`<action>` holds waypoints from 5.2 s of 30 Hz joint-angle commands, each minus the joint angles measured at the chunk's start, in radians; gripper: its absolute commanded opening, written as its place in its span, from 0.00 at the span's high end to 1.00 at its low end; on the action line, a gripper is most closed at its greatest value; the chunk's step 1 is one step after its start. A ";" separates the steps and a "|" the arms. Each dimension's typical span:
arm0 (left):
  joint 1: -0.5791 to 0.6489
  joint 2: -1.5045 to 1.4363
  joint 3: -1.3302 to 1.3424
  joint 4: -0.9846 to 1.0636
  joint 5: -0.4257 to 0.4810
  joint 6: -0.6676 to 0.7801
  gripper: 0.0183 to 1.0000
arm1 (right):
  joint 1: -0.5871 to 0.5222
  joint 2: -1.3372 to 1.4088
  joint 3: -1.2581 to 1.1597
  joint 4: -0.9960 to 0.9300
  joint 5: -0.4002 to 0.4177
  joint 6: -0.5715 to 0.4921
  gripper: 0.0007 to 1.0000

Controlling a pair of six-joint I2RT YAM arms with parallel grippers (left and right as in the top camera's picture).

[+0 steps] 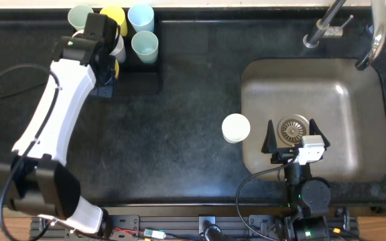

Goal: Store Cups

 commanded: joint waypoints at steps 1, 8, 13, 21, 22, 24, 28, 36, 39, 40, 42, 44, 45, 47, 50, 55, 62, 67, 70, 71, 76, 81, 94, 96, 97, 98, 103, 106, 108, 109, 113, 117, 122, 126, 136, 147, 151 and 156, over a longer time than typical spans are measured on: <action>0.017 0.058 -0.003 0.027 0.040 -0.029 0.98 | -0.005 -0.011 -0.013 0.005 0.004 0.011 0.00; 0.031 0.092 -0.003 0.031 0.054 -0.029 0.98 | -0.005 -0.011 -0.013 0.005 0.004 0.011 0.00; 0.049 0.121 -0.003 0.032 0.068 -0.029 0.98 | -0.005 -0.011 -0.013 0.005 0.004 0.011 0.00; 0.054 0.126 -0.003 0.049 0.072 -0.029 0.98 | -0.005 -0.011 -0.013 0.005 0.004 0.011 0.00; 0.054 0.130 -0.003 0.050 0.075 -0.029 0.98 | -0.005 -0.011 -0.013 0.005 0.004 0.011 0.00; 0.055 0.142 -0.003 0.053 0.087 -0.029 0.98 | -0.005 -0.011 -0.013 0.005 0.004 0.011 0.00; 0.054 0.171 -0.003 0.056 0.095 -0.024 0.98 | -0.005 -0.011 -0.013 0.005 0.004 0.011 0.00; 0.055 0.180 -0.003 0.060 0.089 -0.021 0.91 | -0.005 -0.011 -0.013 0.005 0.004 0.011 0.00; 0.056 0.179 -0.003 0.065 0.089 -0.021 0.87 | -0.005 -0.011 -0.013 0.005 0.004 0.011 0.00; 0.056 0.178 -0.003 0.064 0.089 -0.021 0.85 | -0.005 -0.011 -0.013 0.005 0.004 0.011 0.01; 0.056 0.170 -0.003 0.064 0.091 -0.021 0.81 | -0.005 -0.011 -0.013 0.005 0.004 0.011 0.00; 0.056 0.154 -0.003 0.064 0.090 -0.021 0.75 | -0.005 -0.011 -0.013 0.005 0.004 0.011 0.00; 0.056 0.144 -0.003 0.064 0.087 -0.021 0.72 | -0.005 -0.011 -0.013 0.005 0.004 0.011 0.00; 0.056 0.111 -0.003 0.064 0.074 -0.021 0.65 | -0.005 -0.011 -0.013 0.005 0.004 0.011 0.00; 0.056 0.042 -0.003 0.064 0.060 -0.021 0.38 | -0.005 -0.011 -0.013 0.005 0.004 0.011 0.00; 0.056 -0.146 -0.012 0.139 0.004 0.088 0.21 | -0.005 -0.011 -0.013 0.005 0.004 0.011 0.00; 0.056 -0.455 -0.257 0.926 -0.042 0.932 0.11 | -0.005 -0.011 -0.013 0.005 0.004 0.011 0.00; 0.056 -0.660 -0.512 1.312 0.108 1.446 0.07 | -0.005 -0.011 -0.013 0.005 0.004 0.011 0.00; 0.061 -0.779 -0.645 1.368 0.185 1.609 0.00 | -0.005 -0.011 -0.013 0.005 0.004 0.011 0.00; 0.064 -0.815 -0.684 1.376 0.202 1.641 0.00 | -0.005 -0.011 -0.013 0.005 0.004 0.011 0.00; 0.095 -1.011 -0.908 1.418 0.244 1.690 0.00 | -0.005 -0.011 -0.013 0.005 0.004 0.011 0.00; 0.113 -1.215 -1.164 1.538 0.244 1.690 0.00 | -0.005 -0.011 -0.013 0.005 0.004 0.011 0.00; 0.116 -1.675 -1.536 1.407 0.241 1.695 0.00 | -0.005 -0.011 -0.013 0.005 0.004 0.011 0.00; 0.116 -1.728 -1.541 1.313 0.241 1.694 0.00 | -0.005 -0.011 -0.013 0.005 0.004 0.011 0.00; 0.116 -1.750 -1.541 1.274 0.242 1.694 0.00 | -0.005 -0.011 -0.013 0.005 0.004 0.011 0.00; 0.116 -1.749 -1.540 1.246 0.244 1.693 0.00 | -0.005 -0.011 -0.013 0.005 0.004 0.011 0.00; 0.116 -1.748 -1.540 1.068 0.253 1.693 0.00 | -0.005 -0.011 -0.013 0.005 0.004 0.011 0.00; 0.116 -1.743 -1.540 1.066 0.255 1.693 0.00 | -0.005 -0.011 -0.013 0.005 0.004 0.011 0.00; 0.116 -1.743 -1.540 1.066 0.255 1.693 0.00 | -0.005 -0.011 -0.013 0.005 0.004 0.011 0.00; 0.116 -1.743 -1.540 1.066 0.255 1.693 0.00 | -0.005 -0.011 -0.013 0.005 0.004 0.011 0.00; 0.116 -1.743 -1.540 1.066 0.255 1.693 0.00 | -0.005 -0.011 -0.013 0.005 0.004 0.011 0.00; 0.116 -1.743 -1.540 1.066 0.255 1.693 0.00 | -0.005 -0.011 -0.013 0.005 0.004 0.011 0.00; 0.116 -1.743 -1.540 1.066 0.255 1.693 0.00 | -0.005 -0.011 -0.013 0.005 0.004 0.011 0.00; 0.116 -1.743 -1.540 1.066 0.255 1.693 0.00 | -0.005 -0.011 -0.013 0.005 0.004 0.011 0.00; 0.116 -1.743 -1.540 1.065 0.255 1.693 0.00 | -0.005 -0.011 -0.013 0.005 0.003 0.011 0.00; 0.116 -1.743 -1.540 1.066 0.255 1.693 0.00 | -0.005 0.137 0.125 -0.026 0.004 0.011 0.00; 0.116 -1.743 -1.540 1.065 0.255 1.693 0.00 | -0.005 0.388 0.420 -0.188 -0.023 0.048 0.00; 0.116 -1.743 -1.540 1.065 0.255 1.693 0.00 | -0.005 0.711 0.861 -0.667 -0.104 0.083 0.00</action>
